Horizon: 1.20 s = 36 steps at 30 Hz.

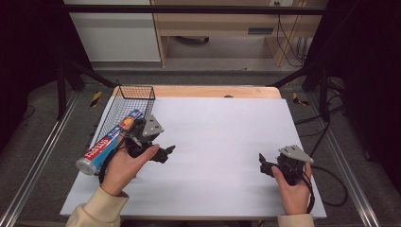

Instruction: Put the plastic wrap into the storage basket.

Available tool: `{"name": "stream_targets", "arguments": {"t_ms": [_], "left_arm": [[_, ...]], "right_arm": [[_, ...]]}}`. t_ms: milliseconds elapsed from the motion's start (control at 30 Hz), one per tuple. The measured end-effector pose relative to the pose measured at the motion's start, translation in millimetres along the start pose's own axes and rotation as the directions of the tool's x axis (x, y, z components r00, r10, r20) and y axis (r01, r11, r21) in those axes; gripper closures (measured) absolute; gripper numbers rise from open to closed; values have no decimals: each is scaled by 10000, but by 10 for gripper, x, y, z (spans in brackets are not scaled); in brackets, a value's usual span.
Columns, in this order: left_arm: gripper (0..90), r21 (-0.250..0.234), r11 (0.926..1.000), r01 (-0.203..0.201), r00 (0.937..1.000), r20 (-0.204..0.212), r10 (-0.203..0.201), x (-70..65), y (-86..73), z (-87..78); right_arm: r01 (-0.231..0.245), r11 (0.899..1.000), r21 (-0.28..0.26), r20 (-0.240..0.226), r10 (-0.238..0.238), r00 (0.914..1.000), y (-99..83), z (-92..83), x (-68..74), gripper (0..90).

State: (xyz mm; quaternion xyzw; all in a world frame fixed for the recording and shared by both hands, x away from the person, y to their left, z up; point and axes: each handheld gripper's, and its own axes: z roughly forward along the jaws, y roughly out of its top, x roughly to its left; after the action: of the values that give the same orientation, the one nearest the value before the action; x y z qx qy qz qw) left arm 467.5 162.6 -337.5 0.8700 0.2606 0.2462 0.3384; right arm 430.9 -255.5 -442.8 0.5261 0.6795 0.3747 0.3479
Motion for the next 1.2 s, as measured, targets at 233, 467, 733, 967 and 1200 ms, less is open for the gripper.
{"name": "stream_targets", "arguments": {"t_ms": [233,467,733,967,1200], "left_arm": [[49,-516,9987,39,9998,200,-29,-99,-33,90],[49,-881,9961,-93,9954,938,176,-257,-38,314],[49,-1065,9932,-473,9785,1947,675,-391,-102,582],[49,-1091,9928,-497,9713,2260,734,-472,-294,737],[48,-1175,9912,-603,9663,2421,875,-528,-412,785]], "right_arm": [[-188,9996,-199,-150,185,9997,-25,-81,-2,44],[-76,9996,-275,-164,72,9998,-21,-87,1,45],[-51,9995,-298,-228,44,9997,-17,-84,-3,46],[-4,9997,-232,-220,-1,9998,-22,-78,-10,43],[41,9997,-222,-237,-46,9997,-21,-77,1,44]]}}
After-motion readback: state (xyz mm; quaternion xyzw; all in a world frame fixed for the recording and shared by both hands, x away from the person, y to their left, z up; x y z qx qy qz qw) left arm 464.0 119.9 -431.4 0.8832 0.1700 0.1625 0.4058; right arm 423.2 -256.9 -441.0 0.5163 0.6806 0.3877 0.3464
